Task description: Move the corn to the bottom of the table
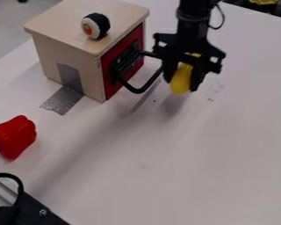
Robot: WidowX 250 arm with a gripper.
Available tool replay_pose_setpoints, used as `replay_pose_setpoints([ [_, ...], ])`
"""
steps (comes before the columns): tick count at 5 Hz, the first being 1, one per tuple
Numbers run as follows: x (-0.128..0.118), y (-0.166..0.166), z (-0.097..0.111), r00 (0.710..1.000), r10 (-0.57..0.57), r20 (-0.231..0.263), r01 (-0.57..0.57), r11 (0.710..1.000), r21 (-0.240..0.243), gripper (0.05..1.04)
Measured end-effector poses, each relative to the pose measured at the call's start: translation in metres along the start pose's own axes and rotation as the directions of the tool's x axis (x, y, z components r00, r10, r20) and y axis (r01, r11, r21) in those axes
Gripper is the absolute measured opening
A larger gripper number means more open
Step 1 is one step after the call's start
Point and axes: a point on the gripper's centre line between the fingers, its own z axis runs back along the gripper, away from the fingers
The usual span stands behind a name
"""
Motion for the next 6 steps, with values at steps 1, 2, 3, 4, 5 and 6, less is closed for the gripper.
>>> replay_pose_setpoints([
  [1,-0.047,0.022,0.004,0.999,-0.037,-0.012,0.037,0.999,0.003,0.599],
  [2,-0.093,0.044,0.0,0.998,-0.054,-0.042,0.054,0.998,-0.008,0.599],
  [3,-0.144,0.057,-0.009,0.996,-0.063,-0.058,0.061,0.997,-0.041,0.599],
  [4,-0.164,0.06,-0.021,0.995,-0.064,-0.073,0.061,0.997,-0.052,0.599],
  [5,-0.17,0.061,-0.033,0.991,-0.082,-0.103,0.078,0.996,-0.044,0.685],
  [6,-0.168,0.063,-0.038,0.992,-0.078,-0.103,0.075,0.997,-0.033,0.964],
])
